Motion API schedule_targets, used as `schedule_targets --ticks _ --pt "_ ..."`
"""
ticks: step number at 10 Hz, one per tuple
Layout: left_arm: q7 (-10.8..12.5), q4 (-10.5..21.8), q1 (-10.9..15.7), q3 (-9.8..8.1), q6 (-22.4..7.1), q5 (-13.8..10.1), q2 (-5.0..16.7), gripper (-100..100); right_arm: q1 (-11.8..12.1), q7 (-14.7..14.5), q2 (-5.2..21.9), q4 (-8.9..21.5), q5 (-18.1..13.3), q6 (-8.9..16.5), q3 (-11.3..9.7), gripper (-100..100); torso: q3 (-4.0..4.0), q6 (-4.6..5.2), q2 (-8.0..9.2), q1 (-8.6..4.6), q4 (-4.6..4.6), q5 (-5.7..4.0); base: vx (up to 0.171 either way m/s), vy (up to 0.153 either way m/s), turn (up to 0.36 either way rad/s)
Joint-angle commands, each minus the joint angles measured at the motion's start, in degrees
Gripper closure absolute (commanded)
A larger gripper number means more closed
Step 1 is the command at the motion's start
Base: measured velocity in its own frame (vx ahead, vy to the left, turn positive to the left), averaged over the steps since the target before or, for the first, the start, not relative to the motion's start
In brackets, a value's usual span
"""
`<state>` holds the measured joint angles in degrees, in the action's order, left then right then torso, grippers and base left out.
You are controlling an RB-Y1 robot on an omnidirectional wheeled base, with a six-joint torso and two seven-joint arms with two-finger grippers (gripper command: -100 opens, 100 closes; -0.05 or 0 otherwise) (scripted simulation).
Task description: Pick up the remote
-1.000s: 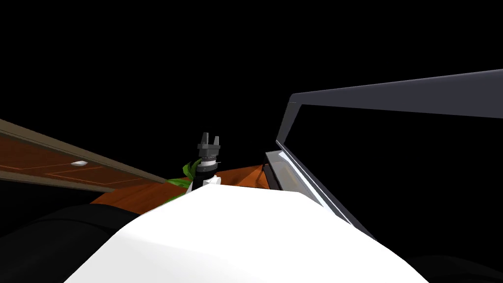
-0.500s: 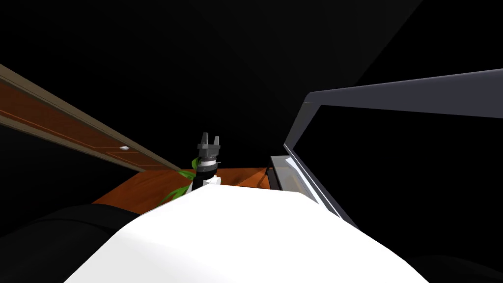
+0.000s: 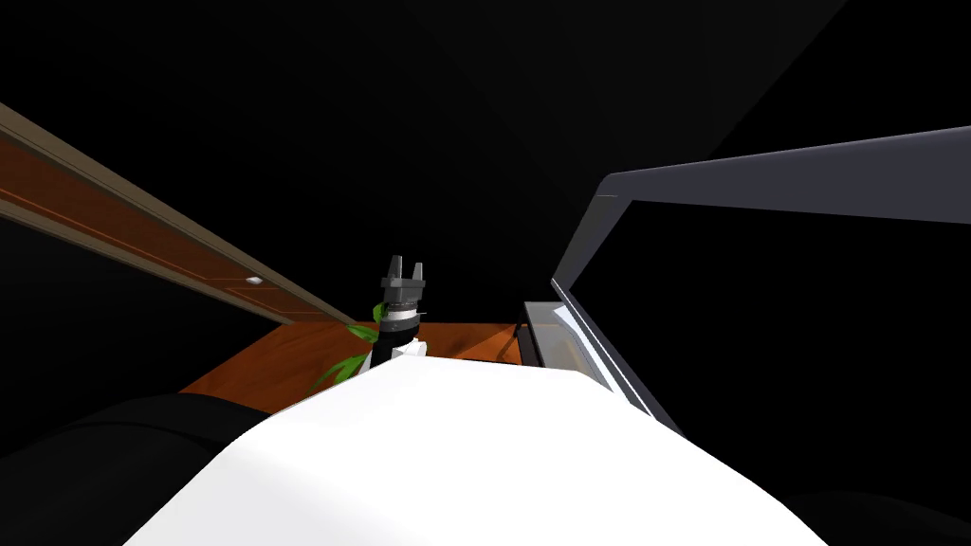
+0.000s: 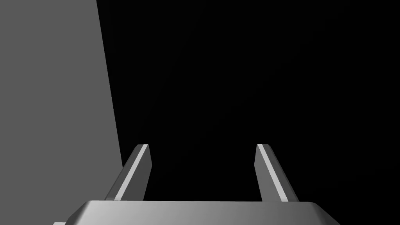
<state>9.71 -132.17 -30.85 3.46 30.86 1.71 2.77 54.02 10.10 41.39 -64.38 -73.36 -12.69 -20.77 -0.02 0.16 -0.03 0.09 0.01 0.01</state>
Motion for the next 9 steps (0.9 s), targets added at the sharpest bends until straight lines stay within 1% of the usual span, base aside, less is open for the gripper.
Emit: schedule_targets --ticks 1,2,3,4,5,9 --pt "0.0 0.0 0.0 0.00 0.0 0.0 0.0 0 -1.6 -1.0 -1.3 2.1 0.9 0.2 -0.5 -100 0.00 0.00 0.00 0.00 0.00 0.00 -0.056 -0.028 0.053" --pt "0.0 0.0 0.0 0.00 0.0 0.0 0.0 0 -2.2 -1.3 -1.7 2.7 1.1 0.3 -0.7 -100 0.04 0.00 0.06 -0.02 0.01 0.00 -0.043 -0.016 0.034" --pt "0.0 0.0 0.0 0.00 0.0 0.0 0.0 0 -3.2 -1.9 -2.5 4.0 1.6 0.4 -1.0 -100 0.03 0.01 0.05 0.02 0.01 0.00 -0.039 -0.018 0.050" --pt "0.0 0.0 0.0 0.00 0.0 0.0 0.0 0 -2.6 -1.8 -2.3 3.5 1.4 0.2 -0.6 -100 0.03 0.01 0.04 0.02 0.01 0.01 -0.018 -0.010 0.011" --pt "0.0 0.0 0.0 0.00 0.0 0.0 0.0 0 -2.7 -2.1 -2.5 3.6 1.5 0.2 -0.6 100 -0.01 0.02 -0.02 0.05 0.00 0.02 0.000 0.000 0.000" --pt "0.0 0.0 0.0 0.00 0.0 0.0 0.0 0 -2.6 -2.1 -2.5 3.5 1.5 0.1 -0.6 100 -0.04 0.00 -0.09 -0.02 -0.01 0.02 0.000 0.000 0.000"
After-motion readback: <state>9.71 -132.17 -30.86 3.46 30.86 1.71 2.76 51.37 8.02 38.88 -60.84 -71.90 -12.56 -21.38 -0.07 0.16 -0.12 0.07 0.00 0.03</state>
